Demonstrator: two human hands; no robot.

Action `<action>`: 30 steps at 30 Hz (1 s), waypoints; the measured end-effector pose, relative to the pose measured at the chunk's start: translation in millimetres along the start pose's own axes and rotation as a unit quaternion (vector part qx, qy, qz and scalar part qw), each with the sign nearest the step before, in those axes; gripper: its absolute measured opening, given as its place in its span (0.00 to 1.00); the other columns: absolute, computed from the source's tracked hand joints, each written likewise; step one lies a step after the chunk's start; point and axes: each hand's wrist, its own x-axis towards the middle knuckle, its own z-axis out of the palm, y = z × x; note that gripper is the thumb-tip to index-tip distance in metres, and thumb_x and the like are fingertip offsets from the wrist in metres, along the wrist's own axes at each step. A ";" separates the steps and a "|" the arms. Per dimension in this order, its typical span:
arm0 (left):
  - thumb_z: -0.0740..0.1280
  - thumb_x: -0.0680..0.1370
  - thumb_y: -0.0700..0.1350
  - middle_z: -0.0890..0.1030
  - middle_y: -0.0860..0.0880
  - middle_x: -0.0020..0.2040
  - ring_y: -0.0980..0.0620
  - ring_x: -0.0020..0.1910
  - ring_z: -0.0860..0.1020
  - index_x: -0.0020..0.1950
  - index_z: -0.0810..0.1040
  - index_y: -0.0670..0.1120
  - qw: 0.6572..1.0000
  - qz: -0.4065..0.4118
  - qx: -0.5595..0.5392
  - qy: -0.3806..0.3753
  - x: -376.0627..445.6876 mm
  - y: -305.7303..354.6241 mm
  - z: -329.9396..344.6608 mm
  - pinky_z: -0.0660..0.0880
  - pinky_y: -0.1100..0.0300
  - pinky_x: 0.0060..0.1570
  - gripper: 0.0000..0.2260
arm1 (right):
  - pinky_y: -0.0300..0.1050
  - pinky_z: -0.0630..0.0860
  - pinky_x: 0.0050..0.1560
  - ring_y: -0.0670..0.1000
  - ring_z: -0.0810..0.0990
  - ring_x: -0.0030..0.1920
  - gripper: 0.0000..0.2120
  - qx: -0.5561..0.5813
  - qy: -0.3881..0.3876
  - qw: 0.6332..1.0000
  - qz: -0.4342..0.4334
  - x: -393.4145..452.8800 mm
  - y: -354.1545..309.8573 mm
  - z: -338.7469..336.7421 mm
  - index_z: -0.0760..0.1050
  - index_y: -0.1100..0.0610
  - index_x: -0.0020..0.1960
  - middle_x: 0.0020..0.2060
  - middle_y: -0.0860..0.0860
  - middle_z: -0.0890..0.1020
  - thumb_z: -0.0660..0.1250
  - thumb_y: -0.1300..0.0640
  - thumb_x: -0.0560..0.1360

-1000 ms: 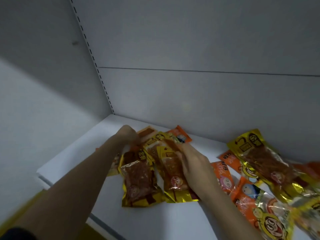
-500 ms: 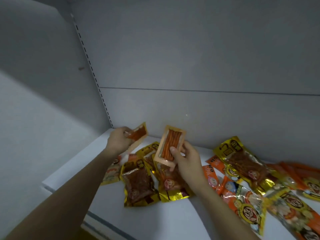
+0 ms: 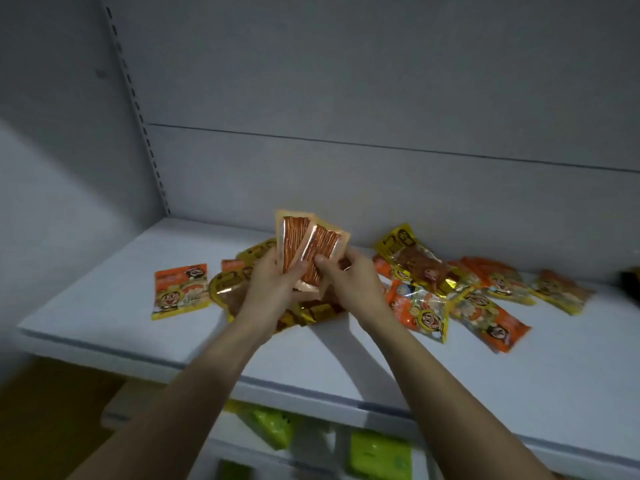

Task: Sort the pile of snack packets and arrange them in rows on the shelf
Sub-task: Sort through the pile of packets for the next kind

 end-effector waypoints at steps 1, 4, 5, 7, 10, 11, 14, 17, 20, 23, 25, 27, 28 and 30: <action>0.65 0.82 0.36 0.85 0.46 0.56 0.48 0.51 0.85 0.65 0.77 0.44 1.000 0.000 -0.019 -0.011 -1.4 -5.1 12.6 0.82 0.55 0.38 0.12 | 0.36 0.74 0.39 0.40 0.81 0.40 0.04 -0.012 0.024 1.000 0.003 -4.9 1.9 -12.1 0.79 0.54 0.49 0.40 0.44 0.83 0.69 0.54 0.77; 0.65 0.81 0.34 0.85 0.45 0.55 0.46 0.52 0.85 0.64 0.78 0.44 0.997 -0.018 -0.063 -0.035 -13.5 -30.7 49.9 0.83 0.50 0.41 0.12 | 0.45 0.78 0.39 0.47 0.81 0.42 0.10 -0.033 0.099 0.994 0.042 -29.1 12.5 -45.3 0.73 0.55 0.51 0.42 0.47 0.80 0.71 0.51 0.76; 0.65 0.81 0.34 0.85 0.45 0.55 0.46 0.53 0.84 0.63 0.78 0.45 0.996 -0.026 -0.074 -0.052 -20.2 -40.3 64.4 0.83 0.49 0.42 0.13 | 0.49 0.79 0.41 0.48 0.82 0.44 0.11 -0.039 0.123 0.990 0.056 -41.6 18.4 -58.1 0.72 0.54 0.52 0.43 0.47 0.80 0.71 0.50 0.76; 0.65 0.81 0.33 0.85 0.45 0.55 0.46 0.52 0.85 0.64 0.78 0.45 0.992 -0.036 -0.088 -0.087 -34.2 -55.9 84.7 0.83 0.52 0.39 0.13 | 0.49 0.80 0.45 0.47 0.82 0.47 0.08 -0.042 0.146 0.986 0.071 -65.1 30.5 -76.2 0.71 0.51 0.53 0.46 0.46 0.80 0.68 0.49 0.78; 0.66 0.80 0.34 0.85 0.45 0.54 0.46 0.44 0.85 0.61 0.77 0.48 0.989 -0.025 -0.030 -0.144 -45.7 -74.4 103.1 0.78 0.58 0.29 0.13 | 0.42 0.76 0.42 0.43 0.80 0.42 0.07 -0.085 0.179 0.977 0.078 -98.1 49.1 -101.1 0.73 0.53 0.51 0.43 0.47 0.81 0.64 0.49 0.81; 0.66 0.80 0.34 0.85 0.45 0.53 0.45 0.41 0.85 0.60 0.76 0.49 0.987 -0.017 -0.002 -0.158 -46.0 -77.7 104.8 0.77 0.58 0.27 0.12 | 0.41 0.75 0.39 0.45 0.80 0.38 0.09 -0.084 0.192 0.975 0.080 -104.3 53.3 -106.7 0.74 0.55 0.50 0.40 0.49 0.81 0.63 0.50 0.82; 0.66 0.80 0.35 0.86 0.47 0.51 0.46 0.38 0.85 0.62 0.76 0.48 0.983 -0.013 0.030 -0.179 -45.0 -79.5 102.0 0.78 0.56 0.28 0.13 | 0.37 0.76 0.39 0.43 0.80 0.39 0.11 -0.058 0.211 0.971 0.095 -105.6 60.3 -109.9 0.75 0.57 0.50 0.41 0.50 0.82 0.60 0.50 0.83; 0.66 0.81 0.36 0.86 0.46 0.48 0.46 0.34 0.84 0.63 0.76 0.46 0.984 -0.022 0.043 -0.169 -49.1 -77.8 95.8 0.76 0.57 0.27 0.12 | 0.37 0.77 0.46 0.41 0.81 0.46 0.09 -0.076 0.176 0.978 0.086 -107.7 63.0 -101.4 0.76 0.52 0.56 0.48 0.45 0.83 0.60 0.49 0.82; 0.66 0.81 0.38 0.86 0.44 0.49 0.46 0.36 0.84 0.66 0.75 0.45 0.982 -0.043 0.063 -0.175 -54.0 -69.3 102.7 0.77 0.57 0.29 0.13 | 0.42 0.80 0.51 0.42 0.83 0.49 0.08 -0.054 0.149 0.984 0.075 -112.6 63.4 -101.5 0.74 0.50 0.59 0.50 0.44 0.83 0.61 0.51 0.82; 0.64 0.82 0.38 0.86 0.46 0.51 0.48 0.40 0.86 0.63 0.78 0.47 0.974 -0.056 0.036 -0.216 -72.1 -53.8 144.0 0.80 0.56 0.32 0.11 | 0.40 0.79 0.52 0.45 0.82 0.52 0.09 0.020 0.156 0.985 0.073 -122.8 54.2 -129.0 0.74 0.50 0.61 0.52 0.46 0.83 0.61 0.53 0.83; 0.64 0.82 0.37 0.85 0.47 0.54 0.48 0.46 0.86 0.62 0.78 0.48 0.972 -0.038 0.009 -0.233 -91.8 -45.7 185.8 0.83 0.51 0.38 0.11 | 0.41 0.80 0.48 0.47 0.83 0.51 0.09 0.056 0.199 0.977 0.059 -142.2 49.3 -167.1 0.75 0.53 0.61 0.52 0.49 0.83 0.61 0.54 0.83; 0.65 0.82 0.36 0.85 0.47 0.55 0.46 0.48 0.86 0.63 0.77 0.47 0.974 -0.030 -0.016 -0.225 -117.0 -45.7 234.0 0.84 0.50 0.39 0.12 | 0.41 0.81 0.40 0.49 0.84 0.48 0.11 0.069 0.230 0.968 0.070 -170.5 45.4 -219.6 0.73 0.53 0.63 0.52 0.52 0.82 0.63 0.55 0.81; 0.65 0.81 0.36 0.85 0.47 0.55 0.46 0.48 0.86 0.62 0.76 0.47 0.975 -0.038 -0.027 -0.217 -133.5 -48.4 260.0 0.83 0.52 0.37 0.11 | 0.40 0.80 0.38 0.48 0.84 0.46 0.13 0.061 0.239 0.966 0.081 -186.8 44.3 -248.6 0.70 0.51 0.65 0.52 0.52 0.81 0.65 0.55 0.81; 0.66 0.81 0.37 0.85 0.47 0.53 0.48 0.46 0.85 0.60 0.76 0.48 0.975 -0.064 -0.034 -0.209 -169.1 -57.2 314.6 0.81 0.57 0.34 0.10 | 0.38 0.80 0.37 0.42 0.83 0.43 0.21 0.022 0.253 0.963 0.094 -220.0 46.0 -306.4 0.65 0.47 0.68 0.52 0.48 0.79 0.68 0.57 0.79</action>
